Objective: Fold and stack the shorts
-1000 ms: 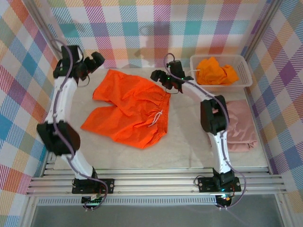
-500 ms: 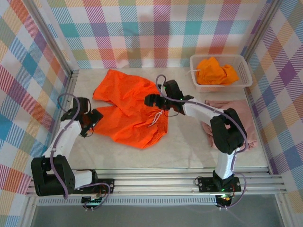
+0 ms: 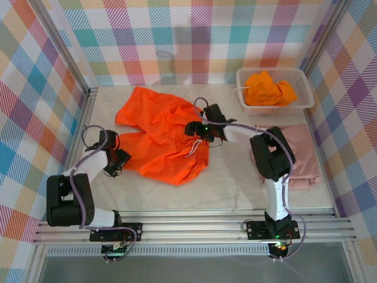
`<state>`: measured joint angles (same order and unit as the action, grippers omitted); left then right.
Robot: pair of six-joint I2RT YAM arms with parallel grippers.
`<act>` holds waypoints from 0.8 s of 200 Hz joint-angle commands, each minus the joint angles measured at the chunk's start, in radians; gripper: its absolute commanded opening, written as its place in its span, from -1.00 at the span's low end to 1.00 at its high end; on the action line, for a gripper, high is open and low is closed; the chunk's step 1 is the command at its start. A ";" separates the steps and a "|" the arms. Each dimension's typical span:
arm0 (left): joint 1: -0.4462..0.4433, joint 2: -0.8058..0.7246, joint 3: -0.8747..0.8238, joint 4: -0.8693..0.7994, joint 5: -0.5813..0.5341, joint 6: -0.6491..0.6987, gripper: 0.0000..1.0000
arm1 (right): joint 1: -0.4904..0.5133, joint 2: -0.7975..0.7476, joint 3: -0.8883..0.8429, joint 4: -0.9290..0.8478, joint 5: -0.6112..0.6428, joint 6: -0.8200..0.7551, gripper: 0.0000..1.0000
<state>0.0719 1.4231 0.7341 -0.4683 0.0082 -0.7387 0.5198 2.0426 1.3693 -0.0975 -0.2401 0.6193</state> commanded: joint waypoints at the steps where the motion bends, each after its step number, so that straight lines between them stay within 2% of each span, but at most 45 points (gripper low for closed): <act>1: -0.010 0.048 0.048 0.054 0.026 0.008 0.02 | -0.015 0.042 0.063 -0.028 -0.008 0.004 0.66; 19: -0.013 0.051 0.086 0.030 0.007 0.011 -0.39 | -0.027 0.073 0.091 -0.040 -0.013 0.022 0.66; 30: -0.014 0.034 0.124 -0.017 -0.016 0.024 -0.71 | -0.041 0.094 0.108 -0.057 -0.013 0.042 0.66; 43: -0.016 0.000 0.183 -0.087 -0.044 0.053 -1.00 | -0.063 0.117 0.120 -0.072 -0.008 0.073 0.66; 70: -0.041 -0.057 0.341 -0.252 -0.128 0.114 -1.00 | -0.106 0.158 0.152 -0.115 -0.013 0.099 0.66; 101: -0.131 -0.043 0.514 -0.419 -0.218 0.183 -1.00 | -0.125 0.190 0.197 -0.154 -0.012 0.086 0.66; 117: -0.183 0.001 0.589 -0.466 -0.250 0.211 -0.73 | -0.137 0.197 0.211 -0.167 -0.002 0.081 0.66; 128: -0.200 0.036 0.622 -0.465 -0.248 0.225 -0.39 | -0.147 0.198 0.224 -0.184 0.014 0.076 0.66; 135: -0.201 0.065 0.639 -0.457 -0.230 0.229 0.01 | -0.155 0.198 0.230 -0.197 0.023 0.071 0.66; 142: -0.198 0.093 0.654 -0.442 -0.209 0.237 0.52 | -0.165 0.199 0.237 -0.205 0.029 0.067 0.66; 148: -0.193 0.117 0.671 -0.435 -0.189 0.241 0.81 | -0.172 0.198 0.245 -0.210 0.030 0.065 0.66; 160: -0.175 0.160 0.708 -0.437 -0.110 0.239 0.90 | -0.190 0.195 0.261 -0.223 0.023 0.062 0.66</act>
<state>-0.1261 1.4960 1.3853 -0.8501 -0.1761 -0.5396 0.3717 2.1986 1.6020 -0.2176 -0.2546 0.6949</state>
